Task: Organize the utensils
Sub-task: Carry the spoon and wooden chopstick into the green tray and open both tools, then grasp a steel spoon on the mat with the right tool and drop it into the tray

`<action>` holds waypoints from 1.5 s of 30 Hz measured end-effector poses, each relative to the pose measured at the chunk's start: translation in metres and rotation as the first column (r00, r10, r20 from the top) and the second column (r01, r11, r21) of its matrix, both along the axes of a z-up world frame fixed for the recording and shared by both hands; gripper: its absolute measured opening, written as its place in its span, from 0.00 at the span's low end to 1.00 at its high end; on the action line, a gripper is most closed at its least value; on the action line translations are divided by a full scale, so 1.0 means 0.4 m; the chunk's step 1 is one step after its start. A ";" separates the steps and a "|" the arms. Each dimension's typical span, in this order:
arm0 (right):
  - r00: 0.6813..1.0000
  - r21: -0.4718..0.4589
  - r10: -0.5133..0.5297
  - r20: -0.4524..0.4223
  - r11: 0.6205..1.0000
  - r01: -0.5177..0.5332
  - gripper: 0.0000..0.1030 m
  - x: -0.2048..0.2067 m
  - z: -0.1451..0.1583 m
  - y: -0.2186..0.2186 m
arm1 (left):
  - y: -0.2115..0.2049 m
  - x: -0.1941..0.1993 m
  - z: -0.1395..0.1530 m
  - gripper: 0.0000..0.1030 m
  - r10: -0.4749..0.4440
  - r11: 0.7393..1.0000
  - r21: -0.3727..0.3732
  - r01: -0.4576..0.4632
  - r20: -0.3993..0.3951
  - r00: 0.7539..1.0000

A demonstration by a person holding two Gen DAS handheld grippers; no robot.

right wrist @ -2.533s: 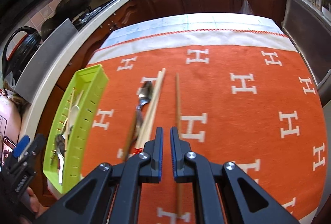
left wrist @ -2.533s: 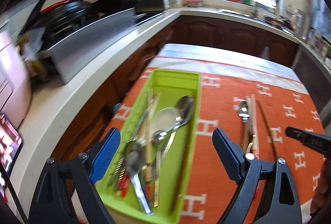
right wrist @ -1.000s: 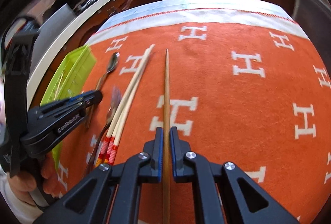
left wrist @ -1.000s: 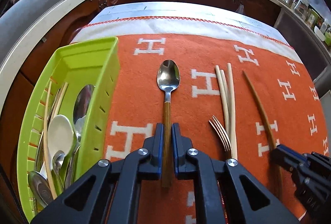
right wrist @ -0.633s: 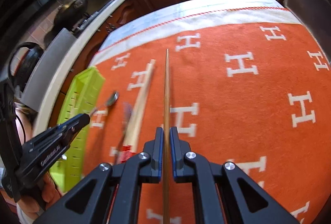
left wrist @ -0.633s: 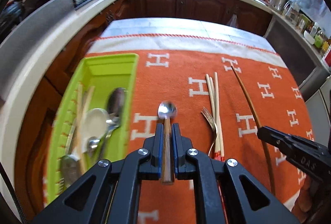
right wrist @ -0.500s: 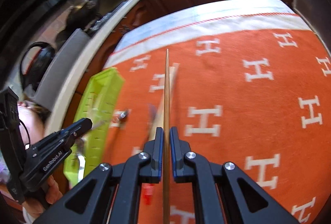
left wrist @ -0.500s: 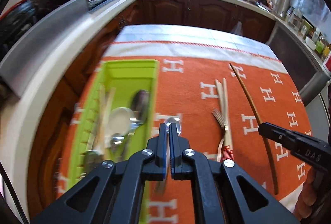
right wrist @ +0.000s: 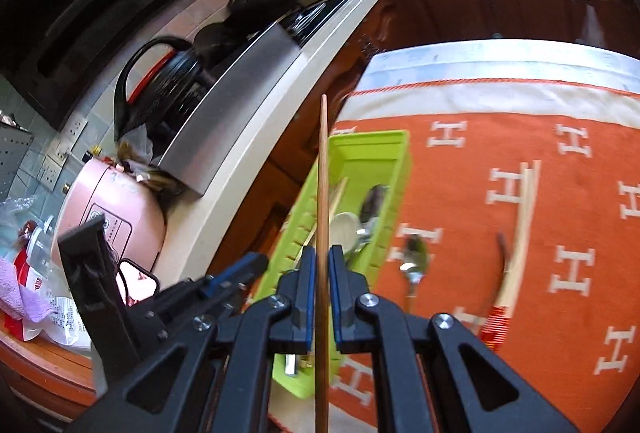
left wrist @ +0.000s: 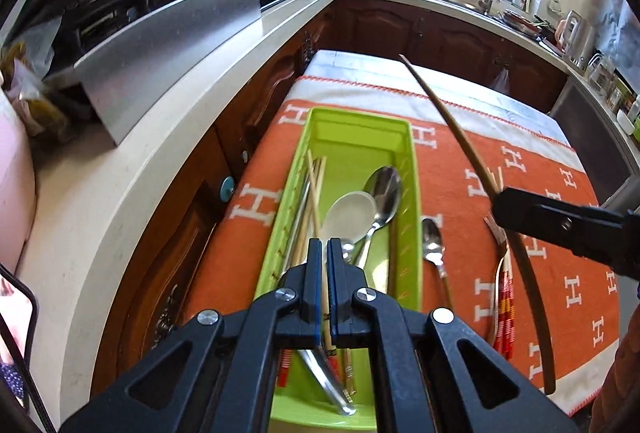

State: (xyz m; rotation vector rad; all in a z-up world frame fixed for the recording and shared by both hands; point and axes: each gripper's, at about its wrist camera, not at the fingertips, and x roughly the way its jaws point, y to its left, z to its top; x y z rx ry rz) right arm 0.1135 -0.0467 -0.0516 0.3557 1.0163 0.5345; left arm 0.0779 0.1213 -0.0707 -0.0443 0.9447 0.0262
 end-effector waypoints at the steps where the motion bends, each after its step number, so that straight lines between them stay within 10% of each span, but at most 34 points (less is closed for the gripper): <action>1: 1.000 -0.004 0.001 -0.009 1.000 -0.001 0.06 0.004 -0.006 0.015 | 0.007 0.000 -0.005 0.01 0.003 1.000 0.000 -0.003 -0.002 1.000; 15: 0.998 -0.084 0.013 -0.055 0.996 -0.017 0.09 0.035 -0.057 0.109 | 0.078 -0.003 -0.025 0.23 0.050 0.999 -0.006 -0.050 0.018 0.999; 20: 0.999 -0.115 0.013 -0.039 0.993 -0.018 0.09 0.031 -0.059 0.103 | 0.083 -0.009 -0.019 0.50 0.057 0.998 0.004 -0.057 0.041 0.998; 45: 0.990 -0.253 -0.036 -0.140 0.967 -0.001 0.12 0.043 -0.186 0.003 | 0.081 0.000 -0.022 0.56 0.066 0.998 0.021 -0.066 0.032 0.997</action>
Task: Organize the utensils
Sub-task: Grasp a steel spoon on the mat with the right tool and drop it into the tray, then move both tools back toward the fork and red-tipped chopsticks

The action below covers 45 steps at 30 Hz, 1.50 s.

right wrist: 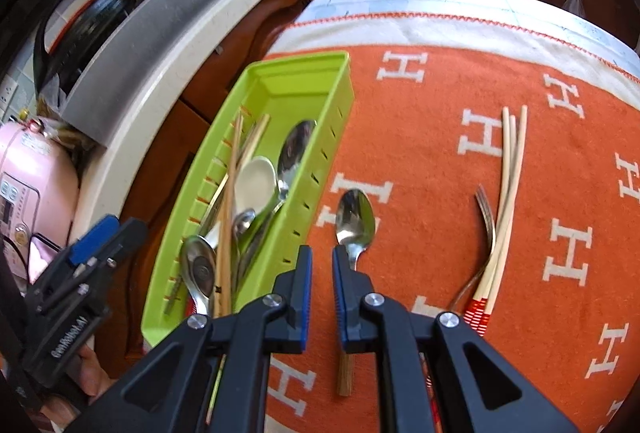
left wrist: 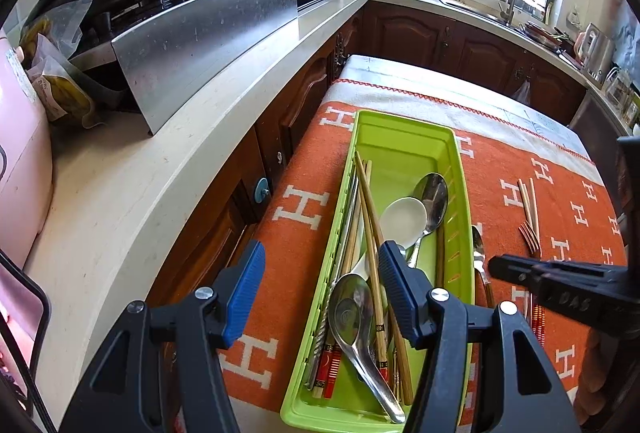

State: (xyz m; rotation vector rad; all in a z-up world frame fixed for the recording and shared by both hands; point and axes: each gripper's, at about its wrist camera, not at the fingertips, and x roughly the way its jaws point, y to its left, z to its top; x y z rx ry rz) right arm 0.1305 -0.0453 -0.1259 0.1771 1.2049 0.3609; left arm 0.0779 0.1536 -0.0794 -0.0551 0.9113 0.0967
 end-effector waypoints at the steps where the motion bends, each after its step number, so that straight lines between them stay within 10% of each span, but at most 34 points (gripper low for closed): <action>1: 1.000 -0.012 0.005 -0.007 1.000 -0.005 0.14 0.001 -0.009 0.004 | -0.001 0.000 0.002 0.56 -0.001 1.000 0.001 0.001 0.002 1.000; 14: 0.999 -0.158 0.041 -0.027 0.986 -0.045 0.07 -0.013 -0.071 0.032 | -0.002 -0.008 0.005 0.56 0.002 1.000 -0.001 -0.002 0.007 1.000; 27: 0.993 -0.009 -0.093 0.074 0.996 0.094 0.06 -0.039 0.046 -0.044 | 0.009 -0.021 0.008 0.56 0.015 1.000 -0.002 -0.015 0.018 1.000; 45: 0.992 0.161 0.038 0.118 0.985 -0.057 0.15 -0.063 0.143 0.088 | 0.026 -0.048 0.041 0.59 0.050 0.999 0.012 -0.051 0.047 0.998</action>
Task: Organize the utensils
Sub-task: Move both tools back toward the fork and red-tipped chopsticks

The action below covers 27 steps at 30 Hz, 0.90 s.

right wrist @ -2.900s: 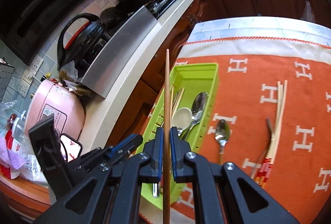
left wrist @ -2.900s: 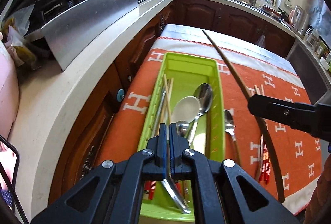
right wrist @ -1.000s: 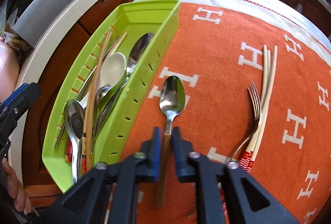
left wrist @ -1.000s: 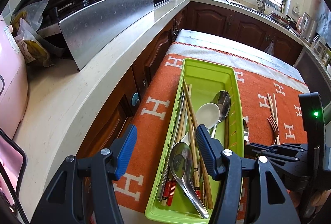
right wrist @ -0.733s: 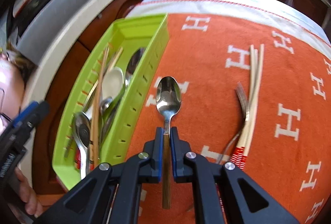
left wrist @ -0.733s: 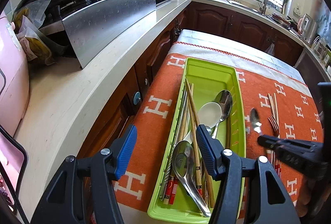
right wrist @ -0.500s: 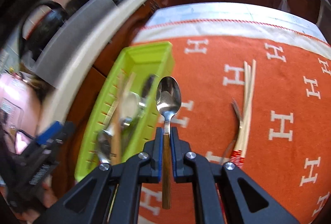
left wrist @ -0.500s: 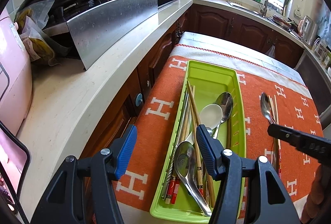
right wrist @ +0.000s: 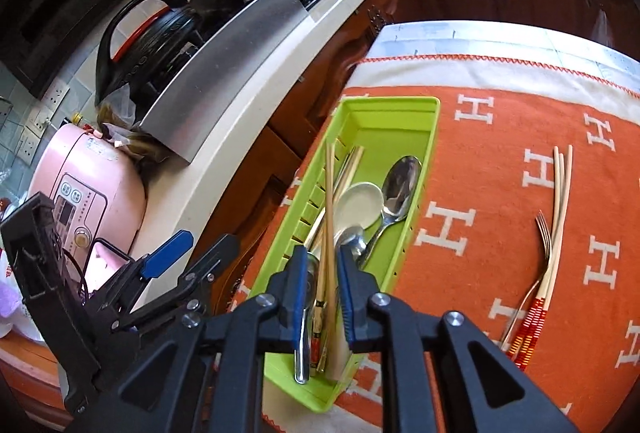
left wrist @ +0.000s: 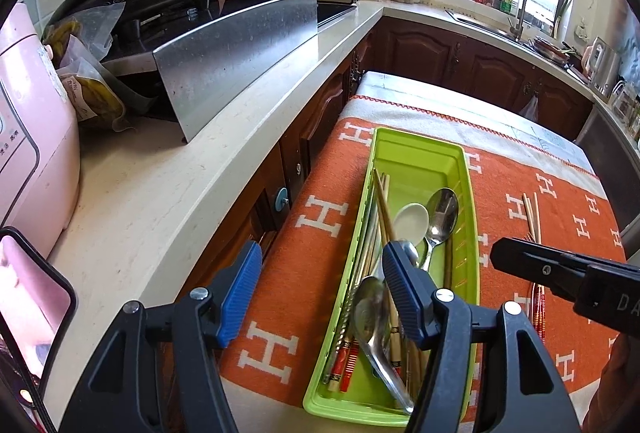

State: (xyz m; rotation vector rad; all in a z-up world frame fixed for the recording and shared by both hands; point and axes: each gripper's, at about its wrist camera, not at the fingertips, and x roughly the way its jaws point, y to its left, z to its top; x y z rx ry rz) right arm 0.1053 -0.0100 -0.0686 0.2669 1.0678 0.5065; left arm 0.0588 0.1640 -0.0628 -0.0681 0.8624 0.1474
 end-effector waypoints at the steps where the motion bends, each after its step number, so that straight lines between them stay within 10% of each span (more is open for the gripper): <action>1: 1.000 -0.002 -0.003 0.003 1.000 0.003 0.15 -0.001 0.001 -0.004 | -0.001 -0.001 0.002 0.59 0.000 1.000 0.000 0.000 0.000 1.000; 27: 0.985 -0.066 -0.170 0.012 0.983 0.170 0.15 -0.035 -0.029 -0.230 | -0.142 -0.013 0.025 0.61 -0.110 0.993 0.052 0.110 -0.007 0.994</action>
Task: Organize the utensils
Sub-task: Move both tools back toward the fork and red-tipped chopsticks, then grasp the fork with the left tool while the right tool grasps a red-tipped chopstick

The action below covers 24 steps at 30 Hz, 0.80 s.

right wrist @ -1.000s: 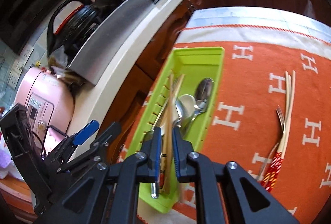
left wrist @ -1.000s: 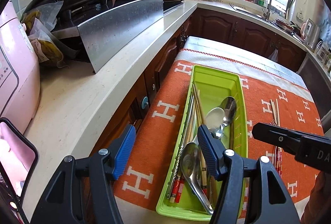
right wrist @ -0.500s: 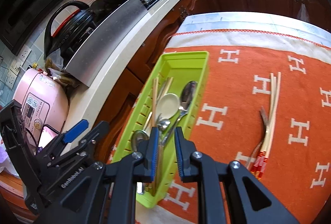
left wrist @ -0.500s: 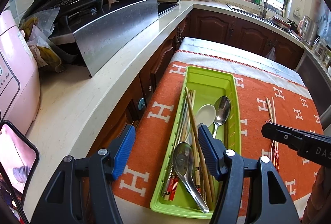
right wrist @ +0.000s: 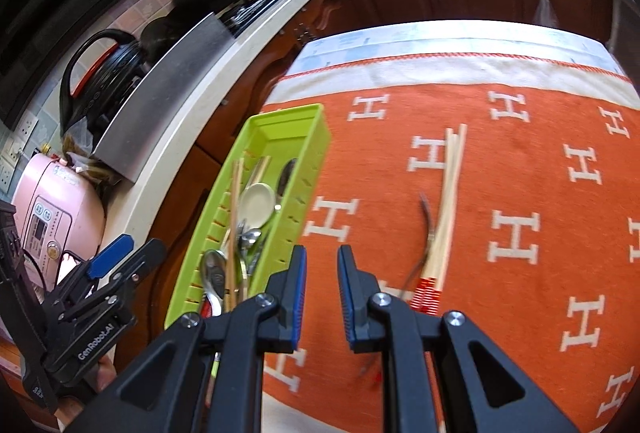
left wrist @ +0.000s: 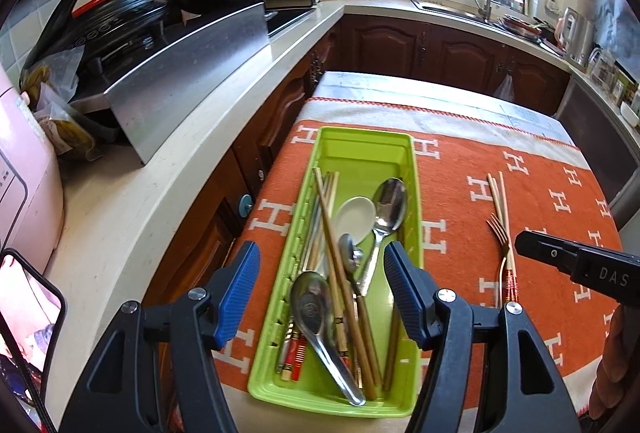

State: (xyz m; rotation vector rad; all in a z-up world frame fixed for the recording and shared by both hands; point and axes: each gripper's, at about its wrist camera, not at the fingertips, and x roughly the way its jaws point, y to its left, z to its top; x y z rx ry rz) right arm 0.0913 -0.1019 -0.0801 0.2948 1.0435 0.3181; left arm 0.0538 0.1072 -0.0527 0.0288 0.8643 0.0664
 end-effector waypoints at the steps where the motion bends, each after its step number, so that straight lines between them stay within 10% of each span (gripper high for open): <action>1: 1.000 -0.002 -0.006 -0.001 1.000 0.006 0.15 -0.001 -0.003 -0.010 | -0.010 0.000 0.000 0.61 -0.008 1.000 0.001 0.008 -0.002 1.000; 24: 0.987 0.015 -0.141 -0.072 0.990 0.142 0.15 -0.017 -0.105 -0.213 | -0.307 0.081 -0.142 0.52 -0.337 0.930 -0.211 0.302 -0.158 0.928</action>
